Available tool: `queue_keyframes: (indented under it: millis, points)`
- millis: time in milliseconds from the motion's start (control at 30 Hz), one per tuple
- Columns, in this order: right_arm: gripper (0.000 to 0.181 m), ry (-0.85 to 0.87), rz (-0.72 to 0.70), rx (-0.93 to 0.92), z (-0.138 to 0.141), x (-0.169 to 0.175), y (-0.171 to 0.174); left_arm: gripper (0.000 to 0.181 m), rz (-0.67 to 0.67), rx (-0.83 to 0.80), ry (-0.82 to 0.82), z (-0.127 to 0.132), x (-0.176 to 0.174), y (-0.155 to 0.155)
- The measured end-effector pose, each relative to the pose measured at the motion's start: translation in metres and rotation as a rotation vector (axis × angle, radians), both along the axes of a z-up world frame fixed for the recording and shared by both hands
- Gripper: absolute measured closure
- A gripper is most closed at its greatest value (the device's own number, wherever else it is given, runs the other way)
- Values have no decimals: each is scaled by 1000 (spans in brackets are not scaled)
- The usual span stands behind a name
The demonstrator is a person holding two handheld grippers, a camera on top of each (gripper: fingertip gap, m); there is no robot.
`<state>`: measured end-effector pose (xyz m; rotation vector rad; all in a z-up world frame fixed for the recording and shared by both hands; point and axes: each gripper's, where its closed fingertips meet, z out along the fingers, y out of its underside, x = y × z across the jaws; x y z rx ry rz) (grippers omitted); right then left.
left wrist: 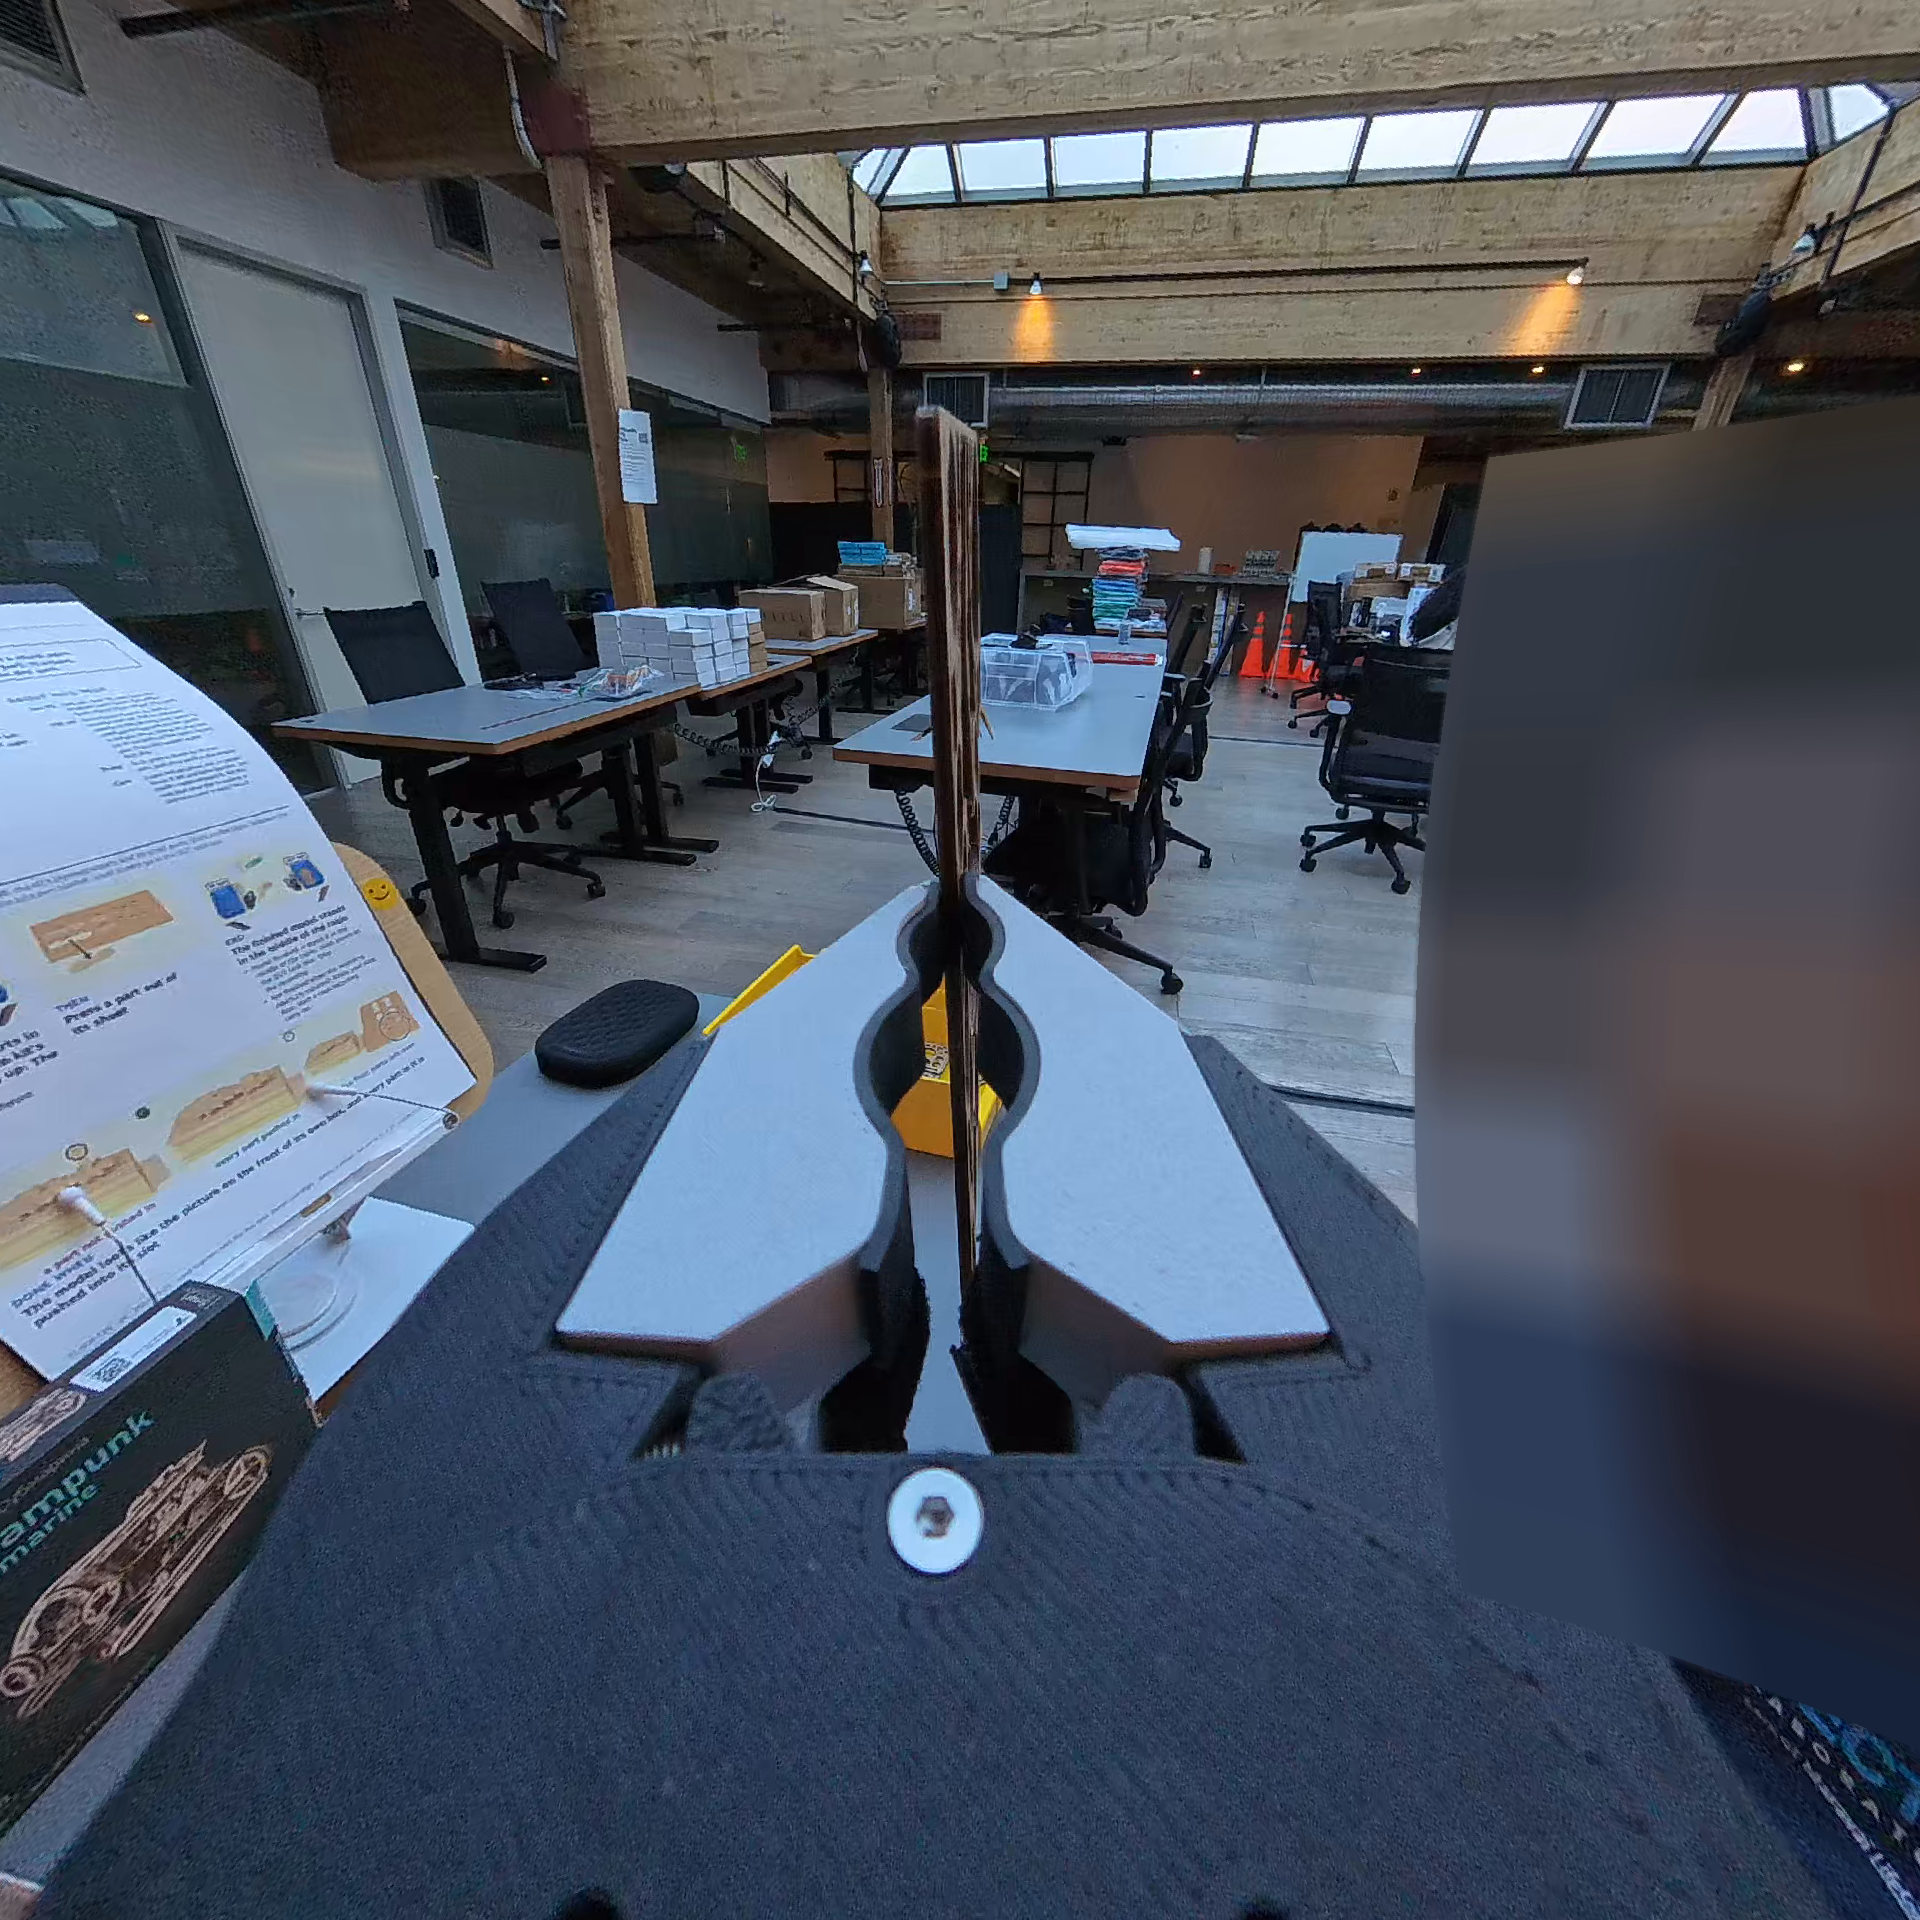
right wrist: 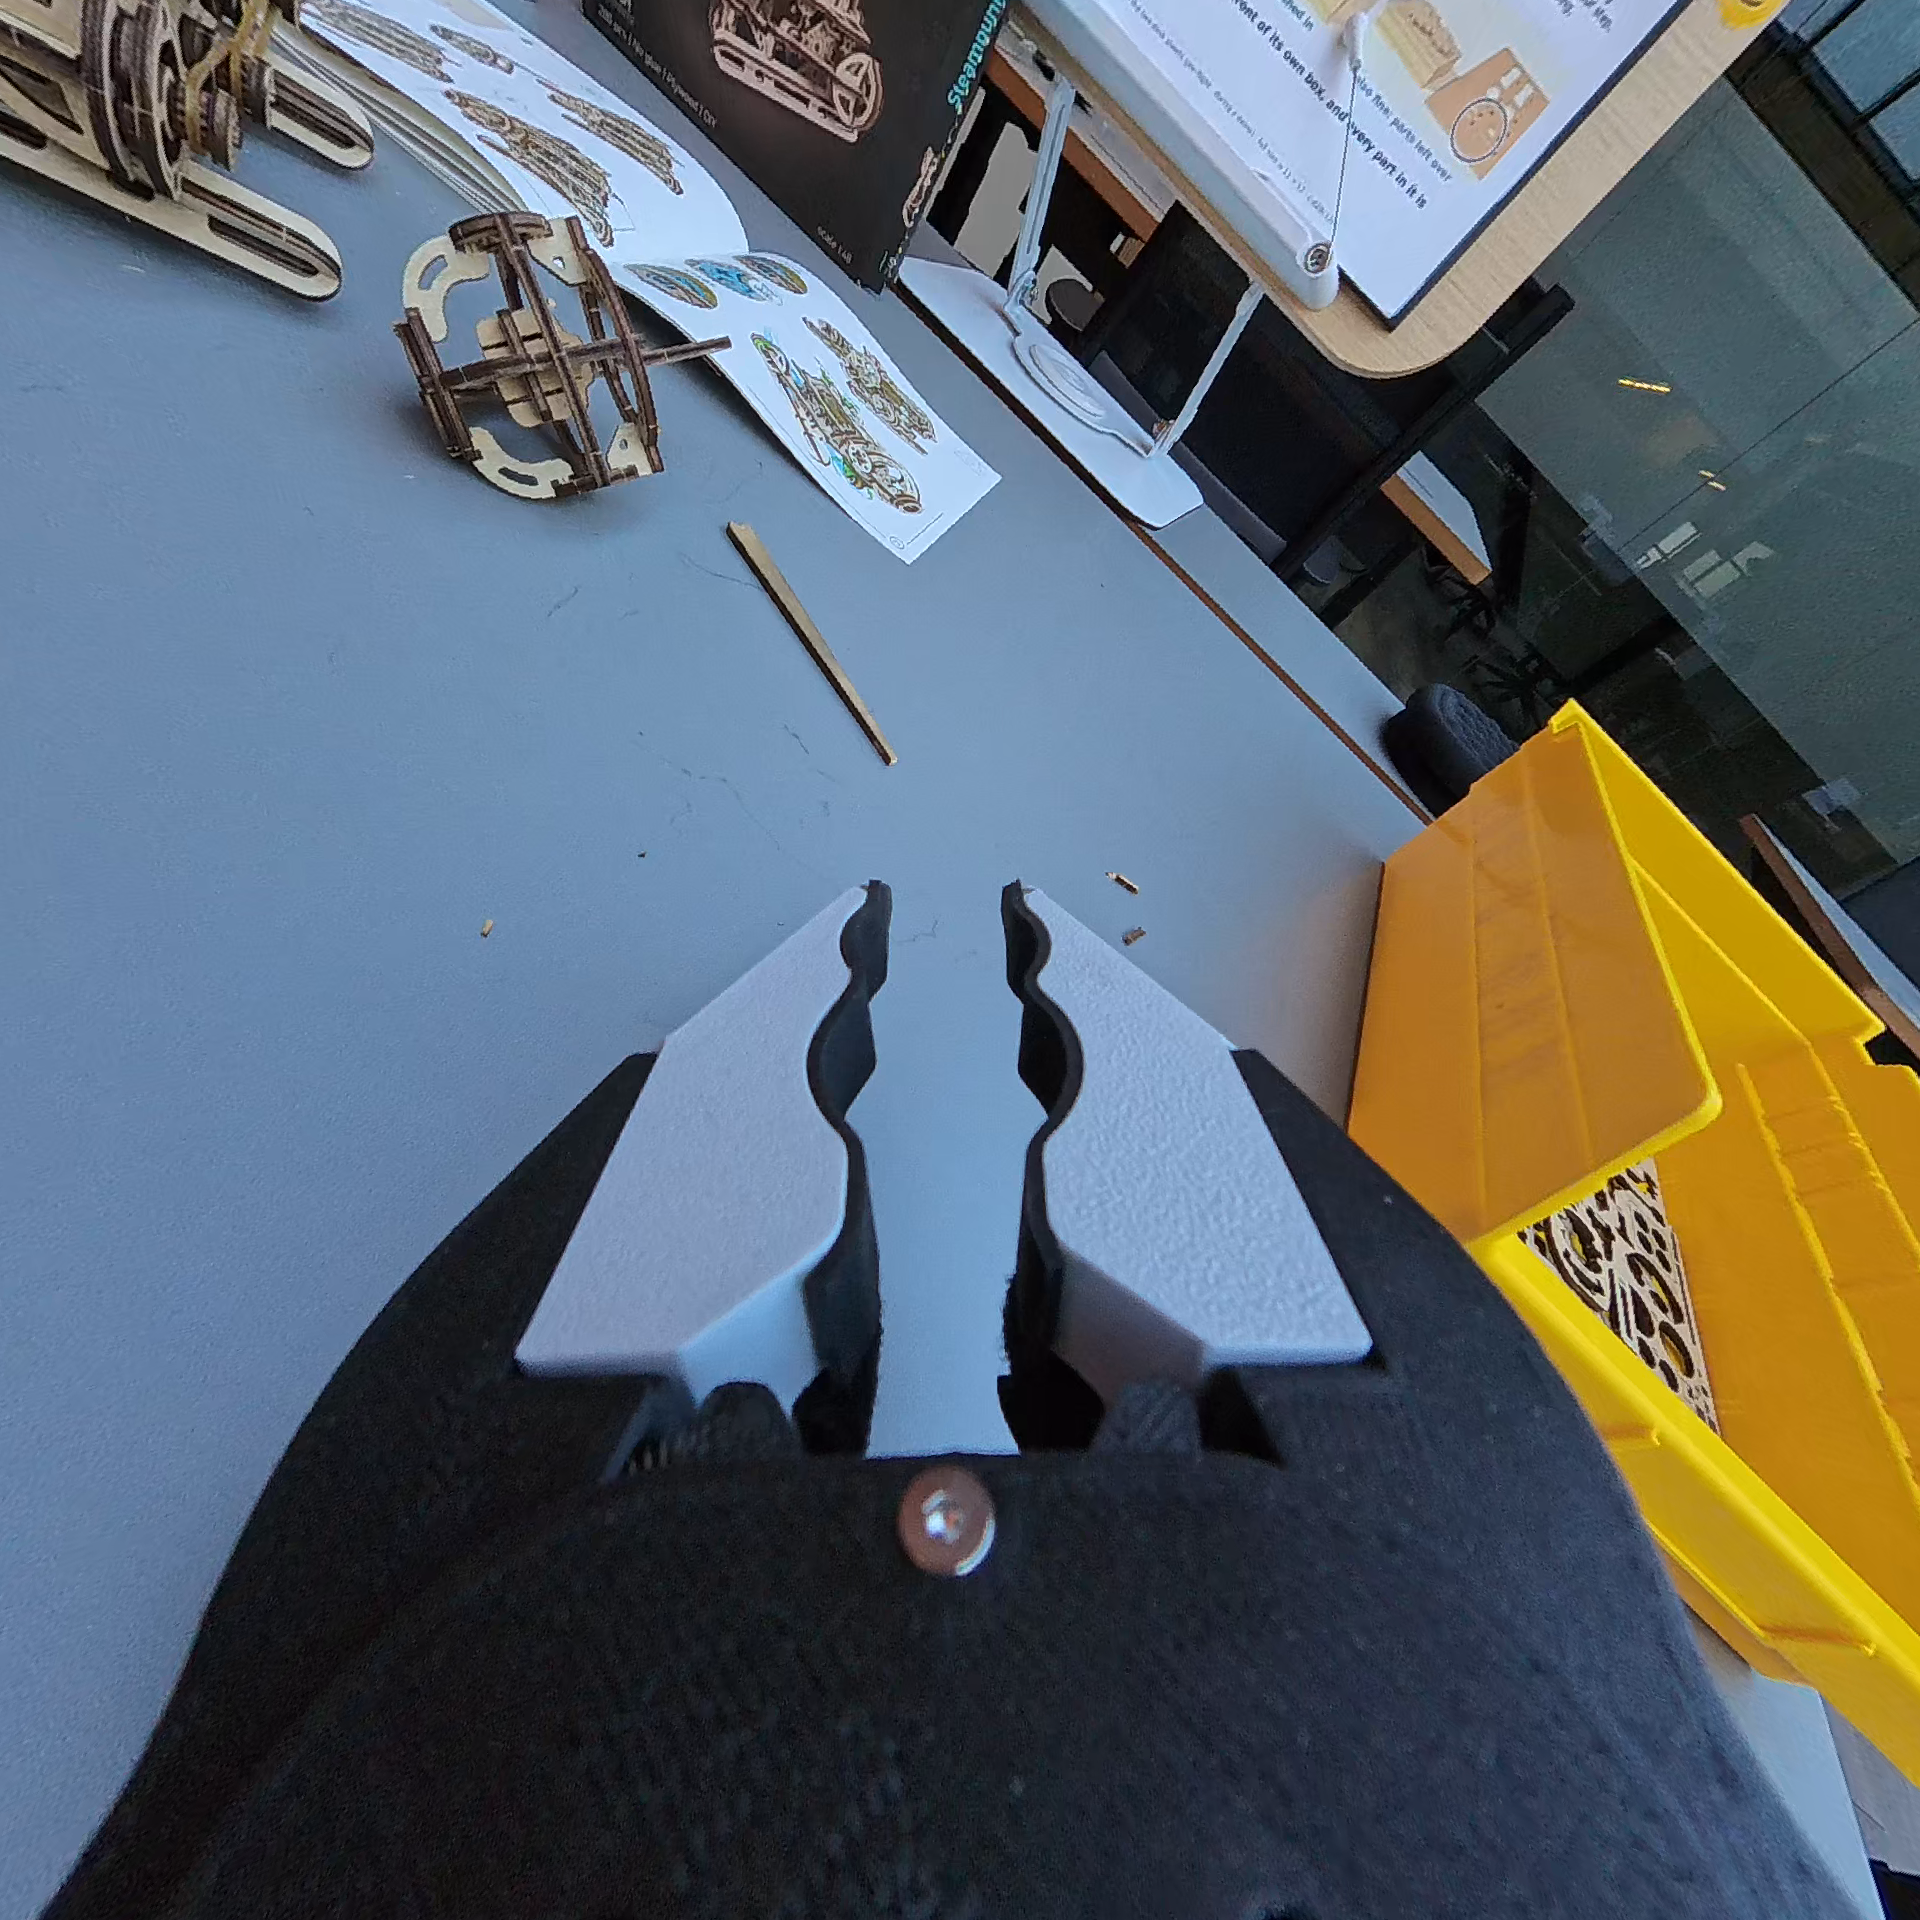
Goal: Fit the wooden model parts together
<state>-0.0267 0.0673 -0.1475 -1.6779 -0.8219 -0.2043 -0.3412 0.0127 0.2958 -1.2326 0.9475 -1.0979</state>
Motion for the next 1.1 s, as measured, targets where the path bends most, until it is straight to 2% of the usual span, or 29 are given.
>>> queue_keyframes:
  millis: [33, 367, 533, 767, 867, 1100]
  points:
    - [161, -4, 0, 0, 0, 0, 0, 181, -1, 4, -1, 0, -1, -1]
    - [161, 62, 16, 4, 6, -1, -2, 181, 0, 13, 32, -8, 0, -6]
    - [150, 257, 59, -71, 23, -16, -1, 181, -2, 23, 30, -5, -1, -10]
    - [146, 449, 235, 53, 126, -63, -24, 181, -3, 28, 35, -7, 1, -13]
    - [146, 482, 280, 90, 150, -72, -35, 181, -8, 29, 35, -8, 1, -14]
    - [146, 495, 282, 45, 134, -73, -40, 181, 1, 34, 46, -11, -3, -16]
